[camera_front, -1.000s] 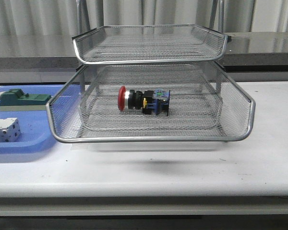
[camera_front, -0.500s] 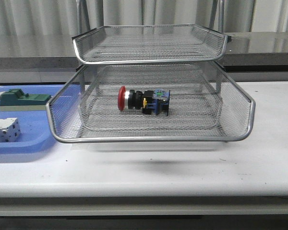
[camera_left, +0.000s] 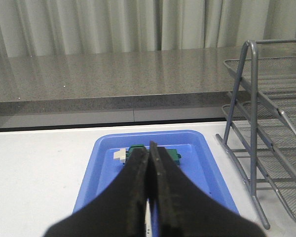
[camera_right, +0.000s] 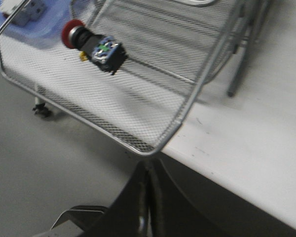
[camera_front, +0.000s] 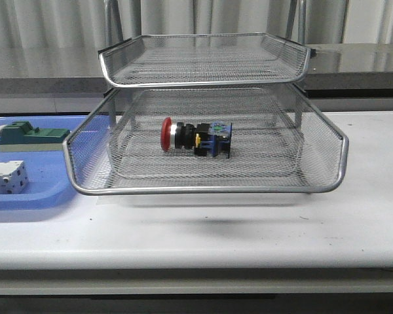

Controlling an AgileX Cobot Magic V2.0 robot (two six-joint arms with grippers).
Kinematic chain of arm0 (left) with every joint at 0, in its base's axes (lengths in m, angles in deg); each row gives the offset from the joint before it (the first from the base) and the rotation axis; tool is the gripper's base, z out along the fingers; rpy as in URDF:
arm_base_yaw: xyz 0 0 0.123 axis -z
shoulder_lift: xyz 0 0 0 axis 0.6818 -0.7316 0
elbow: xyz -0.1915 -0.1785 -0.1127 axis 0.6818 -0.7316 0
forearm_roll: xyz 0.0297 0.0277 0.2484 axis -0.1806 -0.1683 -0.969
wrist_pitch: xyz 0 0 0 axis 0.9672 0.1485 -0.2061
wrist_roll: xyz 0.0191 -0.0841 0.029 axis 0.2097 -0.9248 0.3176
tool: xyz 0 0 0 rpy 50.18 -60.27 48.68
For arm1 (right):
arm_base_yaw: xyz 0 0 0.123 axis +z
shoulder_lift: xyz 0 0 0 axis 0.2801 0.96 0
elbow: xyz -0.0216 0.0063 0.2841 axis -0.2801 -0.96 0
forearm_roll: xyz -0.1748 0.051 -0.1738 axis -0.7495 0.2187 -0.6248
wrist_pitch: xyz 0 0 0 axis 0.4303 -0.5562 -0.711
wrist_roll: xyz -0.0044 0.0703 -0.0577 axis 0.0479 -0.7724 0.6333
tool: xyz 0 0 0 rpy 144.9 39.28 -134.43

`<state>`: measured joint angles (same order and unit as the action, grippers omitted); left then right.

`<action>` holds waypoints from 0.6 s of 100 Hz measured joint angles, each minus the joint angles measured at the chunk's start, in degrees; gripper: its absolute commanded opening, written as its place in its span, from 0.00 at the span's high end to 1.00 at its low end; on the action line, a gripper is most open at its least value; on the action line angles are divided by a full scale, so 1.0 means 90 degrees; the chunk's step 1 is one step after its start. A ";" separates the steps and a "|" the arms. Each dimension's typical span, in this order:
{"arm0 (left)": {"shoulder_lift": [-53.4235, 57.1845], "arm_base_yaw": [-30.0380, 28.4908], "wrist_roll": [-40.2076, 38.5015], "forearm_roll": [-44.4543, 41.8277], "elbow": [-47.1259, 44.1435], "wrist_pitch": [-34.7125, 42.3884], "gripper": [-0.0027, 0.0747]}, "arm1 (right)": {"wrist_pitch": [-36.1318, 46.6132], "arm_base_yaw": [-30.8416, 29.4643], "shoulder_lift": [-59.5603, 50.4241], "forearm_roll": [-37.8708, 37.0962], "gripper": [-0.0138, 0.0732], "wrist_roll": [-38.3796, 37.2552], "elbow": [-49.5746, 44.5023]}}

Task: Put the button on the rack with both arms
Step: 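Raise the left gripper away from the rack, then push the middle tier back into the rack with the right gripper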

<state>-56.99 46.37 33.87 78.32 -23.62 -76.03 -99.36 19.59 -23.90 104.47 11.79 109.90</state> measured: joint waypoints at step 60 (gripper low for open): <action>0.0000 0.0000 0.0000 0.0000 0.0000 0.0000 0.99 | 0.1404 0.2519 0.2570 0.0898 0.92 0.2809 0.0124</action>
<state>-56.99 46.37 33.87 78.32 -23.62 -76.03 -86.72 42.26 -0.77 112.55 37.08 111.02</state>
